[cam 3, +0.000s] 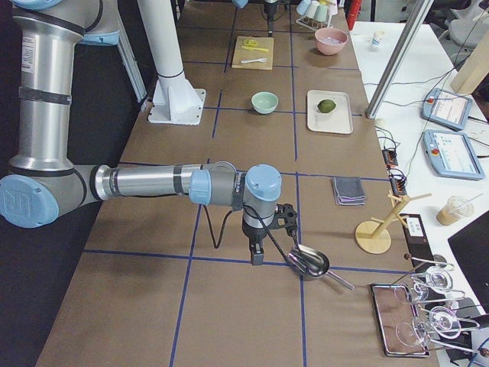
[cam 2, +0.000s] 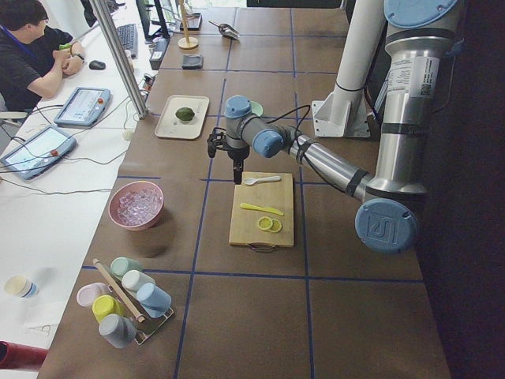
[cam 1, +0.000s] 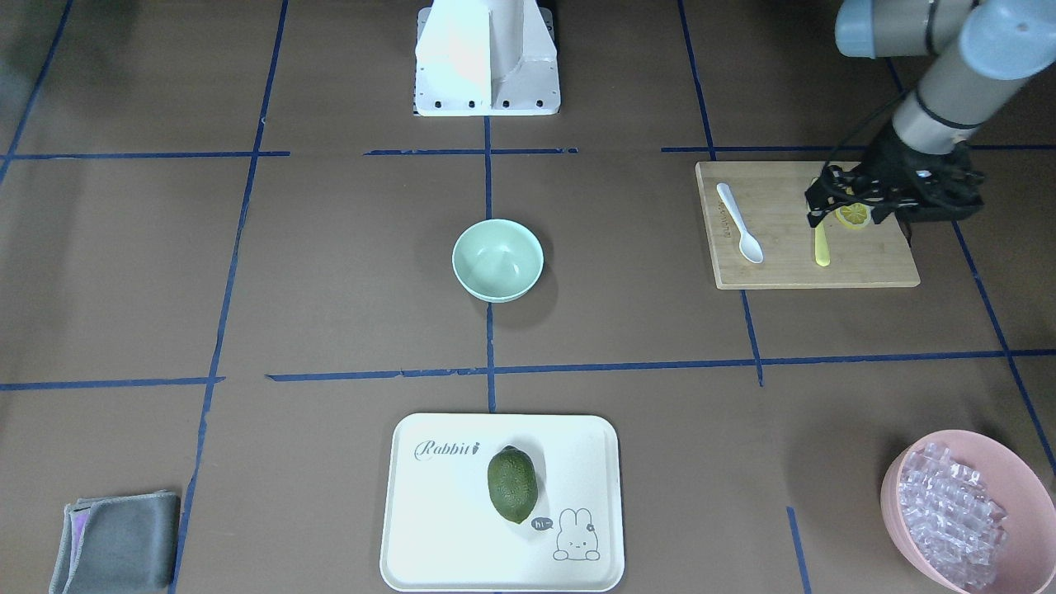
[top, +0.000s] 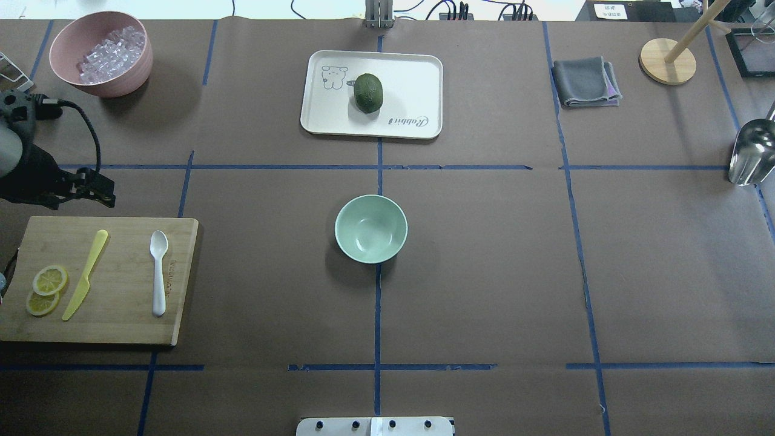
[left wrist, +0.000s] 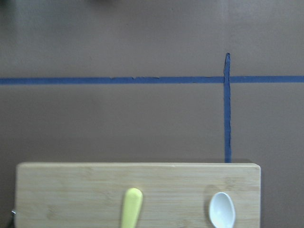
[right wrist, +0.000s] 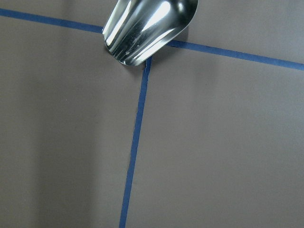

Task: Place spoon in bowl
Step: 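Move the left gripper over the white spoon while the right arm withdraws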

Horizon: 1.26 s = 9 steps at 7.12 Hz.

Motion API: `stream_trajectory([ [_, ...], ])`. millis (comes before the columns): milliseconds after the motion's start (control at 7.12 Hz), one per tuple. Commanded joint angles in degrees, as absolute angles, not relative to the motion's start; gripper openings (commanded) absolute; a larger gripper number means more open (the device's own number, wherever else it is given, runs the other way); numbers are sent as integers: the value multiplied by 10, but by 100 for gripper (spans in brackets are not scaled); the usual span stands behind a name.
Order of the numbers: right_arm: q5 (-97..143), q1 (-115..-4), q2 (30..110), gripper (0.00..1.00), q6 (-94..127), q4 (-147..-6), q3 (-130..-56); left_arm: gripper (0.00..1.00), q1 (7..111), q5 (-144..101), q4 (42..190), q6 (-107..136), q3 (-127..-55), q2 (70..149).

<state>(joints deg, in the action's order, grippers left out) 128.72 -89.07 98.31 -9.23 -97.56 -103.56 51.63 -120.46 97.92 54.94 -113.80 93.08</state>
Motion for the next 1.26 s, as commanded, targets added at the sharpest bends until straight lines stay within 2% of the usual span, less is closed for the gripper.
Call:
stream_trajectory([
  [0, 1288, -891, 981, 100, -89, -975, -1036, 100, 427, -1156, 1019, 670, -1125, 932],
  [140, 1287, -891, 981, 100, -89, -975, -1037, 100, 383, -1133, 1041, 693, -1108, 937],
  [421, 1288, -891, 982, 100, -89, -975, -1037, 100, 373, -1133, 1092, 697, -1051, 940],
  [561, 1288, -892, 982, 100, -89, -975, -1039, 91, 373, -1136, 1126, 696, -1036, 938],
  [842, 1287, -903, 981, 100, -89, -975, -1046, 53, 373, -1166, 1128, 698, -1044, 938],
  [1123, 1287, -904, 980, 100, -87, -975, -1049, 50, 375, -1184, 1126, 698, -1049, 935],
])
